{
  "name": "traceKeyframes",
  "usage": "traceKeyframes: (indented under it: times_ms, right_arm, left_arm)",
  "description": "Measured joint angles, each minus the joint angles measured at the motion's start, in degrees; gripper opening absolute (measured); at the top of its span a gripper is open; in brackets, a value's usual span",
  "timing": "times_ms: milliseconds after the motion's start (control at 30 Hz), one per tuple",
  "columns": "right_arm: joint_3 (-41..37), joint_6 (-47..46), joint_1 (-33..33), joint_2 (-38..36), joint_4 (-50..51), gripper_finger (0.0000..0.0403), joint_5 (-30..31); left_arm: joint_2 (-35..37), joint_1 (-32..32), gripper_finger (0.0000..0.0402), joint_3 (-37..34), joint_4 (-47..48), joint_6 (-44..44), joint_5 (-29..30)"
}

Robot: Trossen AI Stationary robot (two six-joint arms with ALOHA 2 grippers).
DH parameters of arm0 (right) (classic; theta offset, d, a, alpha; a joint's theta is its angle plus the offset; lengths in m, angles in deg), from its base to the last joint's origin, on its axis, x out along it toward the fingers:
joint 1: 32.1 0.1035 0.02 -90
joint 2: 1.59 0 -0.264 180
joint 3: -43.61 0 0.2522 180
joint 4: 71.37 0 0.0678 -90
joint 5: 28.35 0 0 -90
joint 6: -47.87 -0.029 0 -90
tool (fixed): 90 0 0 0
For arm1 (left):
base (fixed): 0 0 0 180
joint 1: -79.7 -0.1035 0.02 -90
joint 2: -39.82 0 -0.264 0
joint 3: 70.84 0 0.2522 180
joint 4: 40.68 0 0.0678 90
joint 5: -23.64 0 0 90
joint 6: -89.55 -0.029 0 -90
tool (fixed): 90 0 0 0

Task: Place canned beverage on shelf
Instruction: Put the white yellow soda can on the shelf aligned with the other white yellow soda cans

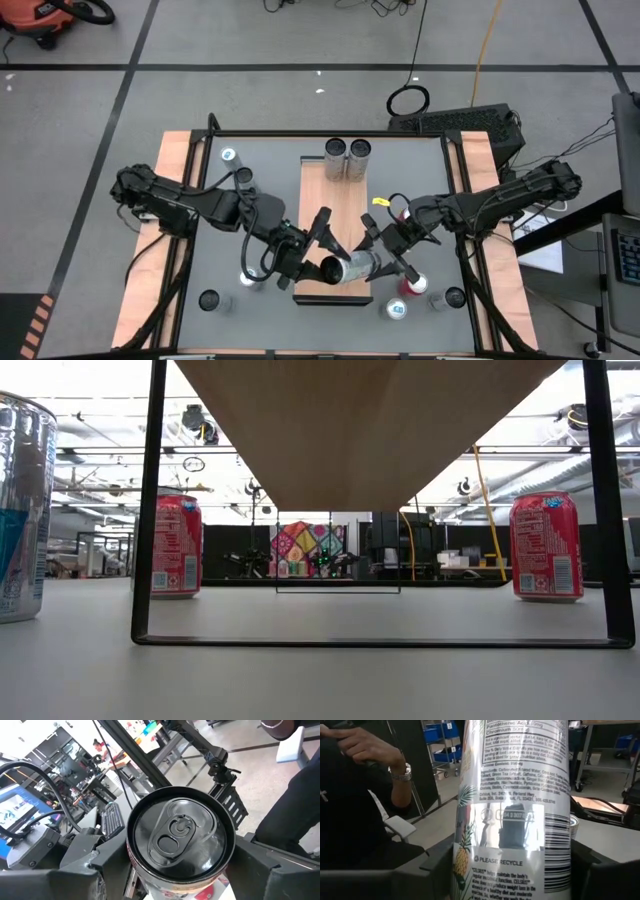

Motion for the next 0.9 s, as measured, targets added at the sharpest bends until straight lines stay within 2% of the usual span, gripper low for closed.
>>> traceKeyframes:
  times_ms: [233,333,467,567,767,900]
  right_arm:
    - [0.1,-0.9,-0.1,-0.2,-0.7,0.0267,3.3]
    - [0.1,-1.5,-0.1,-0.2,-0.4,0.0276,3.3]
    - [0.1,-2.8,-0.1,-1.4,0.0,0.0284,3.7]
    - [0.1,-3.9,0.3,-4.1,3.7,0.0285,6.8]
    - [0.1,-6.0,4.6,-14.7,24.7,0.0285,18.4]
    - [0.0,-6.7,9.0,-19.9,32.7,0.0285,28.8]
  left_arm:
    - [-0.3,0.3,0.0265,-0.2,2.7,4.0,-1.7]
    - [-0.1,0.2,0.0265,-0.2,3.0,6.2,-0.6]
    - [-0.1,0.2,0.0265,-0.1,4.7,9.8,6.8]
    - [0.2,0.2,0.0265,-0.1,6.3,12.8,13.2]
    - [2.1,0.1,0.0265,-0.1,10.7,19.9,23.5]
    - [3.9,-0.1,0.0265,-0.1,12.0,23.4,30.3]
